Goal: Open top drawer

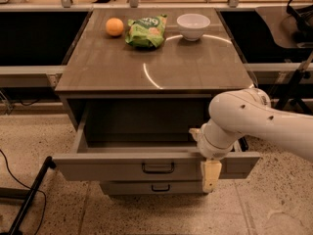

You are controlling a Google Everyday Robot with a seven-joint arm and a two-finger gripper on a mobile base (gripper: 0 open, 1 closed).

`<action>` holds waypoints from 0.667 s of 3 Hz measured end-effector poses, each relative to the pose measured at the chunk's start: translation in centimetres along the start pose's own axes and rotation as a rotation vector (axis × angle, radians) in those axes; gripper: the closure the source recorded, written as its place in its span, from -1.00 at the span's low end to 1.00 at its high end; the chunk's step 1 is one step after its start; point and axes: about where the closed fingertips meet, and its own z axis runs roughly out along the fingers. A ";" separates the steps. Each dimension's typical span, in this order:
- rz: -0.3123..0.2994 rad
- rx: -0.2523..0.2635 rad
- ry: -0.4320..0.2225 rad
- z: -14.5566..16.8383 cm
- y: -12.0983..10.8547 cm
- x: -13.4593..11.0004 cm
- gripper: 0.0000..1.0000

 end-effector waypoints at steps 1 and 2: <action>0.000 0.000 0.000 0.0 0.0 0.0 -1.00; -0.031 0.004 -0.037 -1.8 -0.3 0.3 -1.00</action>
Offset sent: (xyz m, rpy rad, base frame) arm 0.0058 -0.0201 0.0559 0.1092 -0.0237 0.1035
